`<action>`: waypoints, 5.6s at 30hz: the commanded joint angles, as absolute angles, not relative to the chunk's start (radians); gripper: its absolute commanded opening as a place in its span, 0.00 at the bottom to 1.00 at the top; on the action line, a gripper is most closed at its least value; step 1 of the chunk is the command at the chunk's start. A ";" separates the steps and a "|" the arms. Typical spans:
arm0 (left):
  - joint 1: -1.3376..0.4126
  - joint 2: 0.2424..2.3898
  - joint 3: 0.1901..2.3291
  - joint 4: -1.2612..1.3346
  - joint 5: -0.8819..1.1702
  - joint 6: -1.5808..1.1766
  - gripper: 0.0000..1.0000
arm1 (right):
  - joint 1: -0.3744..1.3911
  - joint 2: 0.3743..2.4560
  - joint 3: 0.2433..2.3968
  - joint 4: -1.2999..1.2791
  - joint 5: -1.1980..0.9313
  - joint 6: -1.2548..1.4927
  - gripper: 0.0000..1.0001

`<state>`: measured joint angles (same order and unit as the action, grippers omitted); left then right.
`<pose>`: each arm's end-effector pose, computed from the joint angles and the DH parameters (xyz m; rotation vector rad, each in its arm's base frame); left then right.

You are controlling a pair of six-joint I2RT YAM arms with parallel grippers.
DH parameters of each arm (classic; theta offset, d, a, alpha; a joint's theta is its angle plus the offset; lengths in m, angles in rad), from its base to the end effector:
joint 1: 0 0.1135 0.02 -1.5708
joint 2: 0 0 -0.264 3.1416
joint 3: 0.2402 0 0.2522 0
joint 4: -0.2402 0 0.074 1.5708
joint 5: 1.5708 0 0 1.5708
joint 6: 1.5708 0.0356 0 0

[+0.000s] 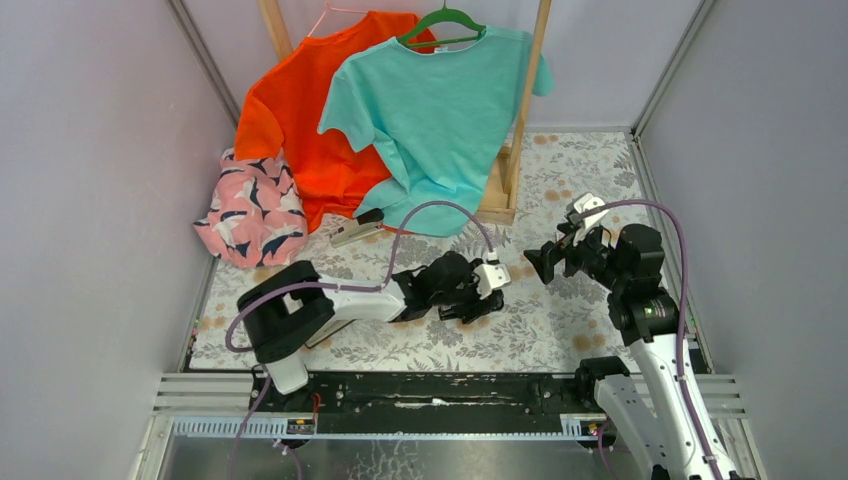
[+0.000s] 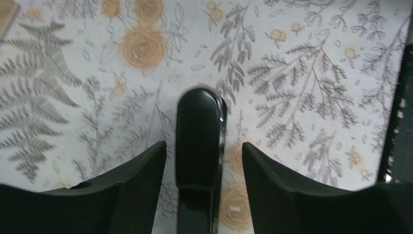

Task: Unload the staples from the stapler
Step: Place the stapler at the center of the board, then pick up the stapler from the center of the board, then open the stapler at the center of the board.

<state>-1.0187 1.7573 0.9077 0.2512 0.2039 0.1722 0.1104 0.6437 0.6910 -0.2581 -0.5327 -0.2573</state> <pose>0.1857 -0.3151 0.1672 1.3559 1.7855 -0.6948 0.1501 0.0348 0.3216 -0.6895 1.6263 0.3670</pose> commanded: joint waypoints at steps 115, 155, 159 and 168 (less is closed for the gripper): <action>-0.949 1.642 0.402 1.591 0.468 -0.059 0.00 | 0.411 1.139 0.601 -0.388 -0.876 -1.029 0.86; -0.879 1.554 0.260 1.583 0.500 0.008 0.00 | 0.406 1.074 0.635 -0.587 -0.721 -1.179 0.15; -0.856 1.529 0.207 1.585 0.486 0.026 0.00 | 0.299 1.110 0.657 -0.663 -0.754 -1.265 0.13; -0.836 1.442 0.144 1.494 0.421 0.056 0.00 | 0.136 1.236 0.609 -0.623 -0.713 -1.394 0.09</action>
<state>-0.8547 1.4918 0.1753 1.4456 0.4862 0.0116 0.2073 1.1782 0.6212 -0.6231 -0.7887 -1.3396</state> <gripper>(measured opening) 0.393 0.485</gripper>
